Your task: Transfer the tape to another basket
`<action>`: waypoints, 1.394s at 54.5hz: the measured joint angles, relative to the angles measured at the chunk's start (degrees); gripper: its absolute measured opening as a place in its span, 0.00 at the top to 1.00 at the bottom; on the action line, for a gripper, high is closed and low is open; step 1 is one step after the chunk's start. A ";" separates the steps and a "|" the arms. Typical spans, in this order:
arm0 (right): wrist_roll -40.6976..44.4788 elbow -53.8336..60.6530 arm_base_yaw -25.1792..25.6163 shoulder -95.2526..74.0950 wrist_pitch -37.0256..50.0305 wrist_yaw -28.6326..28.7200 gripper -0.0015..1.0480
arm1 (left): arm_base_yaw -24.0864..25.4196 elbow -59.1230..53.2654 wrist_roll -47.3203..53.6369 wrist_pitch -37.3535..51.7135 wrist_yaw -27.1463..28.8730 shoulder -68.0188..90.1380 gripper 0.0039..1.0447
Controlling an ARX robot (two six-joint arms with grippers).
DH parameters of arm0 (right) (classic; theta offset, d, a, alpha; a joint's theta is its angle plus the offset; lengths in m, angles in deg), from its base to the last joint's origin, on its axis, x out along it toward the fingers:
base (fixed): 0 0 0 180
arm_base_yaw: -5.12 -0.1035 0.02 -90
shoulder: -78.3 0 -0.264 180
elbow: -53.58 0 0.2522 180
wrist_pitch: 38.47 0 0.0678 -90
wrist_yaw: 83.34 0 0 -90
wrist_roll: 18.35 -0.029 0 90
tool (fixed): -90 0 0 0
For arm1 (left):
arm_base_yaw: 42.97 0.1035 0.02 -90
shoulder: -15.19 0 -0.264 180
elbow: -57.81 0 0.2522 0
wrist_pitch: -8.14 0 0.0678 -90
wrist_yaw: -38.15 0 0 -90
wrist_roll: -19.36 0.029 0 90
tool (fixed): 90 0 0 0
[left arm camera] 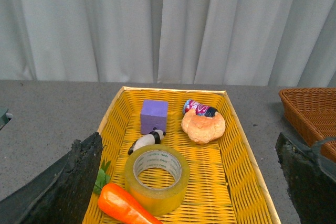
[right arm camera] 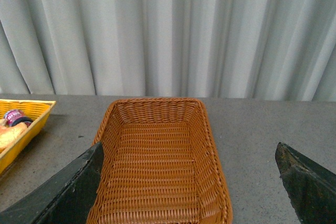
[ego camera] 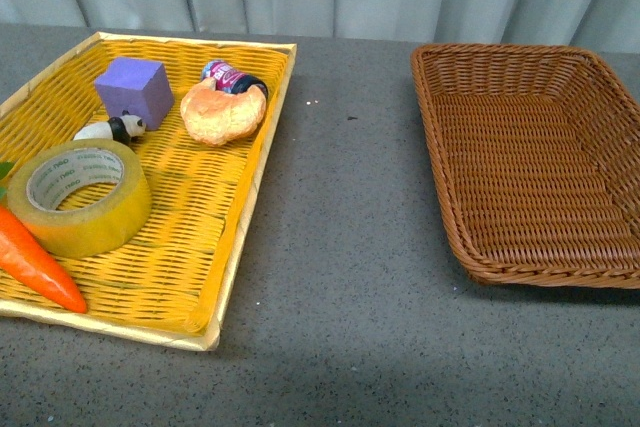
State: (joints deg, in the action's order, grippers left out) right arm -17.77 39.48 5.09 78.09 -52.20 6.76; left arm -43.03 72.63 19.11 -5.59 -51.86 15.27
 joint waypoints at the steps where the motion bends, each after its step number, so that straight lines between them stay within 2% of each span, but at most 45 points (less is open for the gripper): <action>1: -0.02 -0.02 0.00 0.00 0.00 -0.02 0.09 | 0.00 0.00 0.00 0.00 0.00 0.00 0.06; 76: 0.00 -0.02 0.00 0.00 0.00 0.00 0.09 | 0.00 0.00 0.00 0.00 0.00 0.00 0.06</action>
State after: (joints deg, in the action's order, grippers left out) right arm -17.77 39.46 5.09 78.09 -52.20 6.76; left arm -43.03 72.63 19.11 -5.59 -51.86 15.27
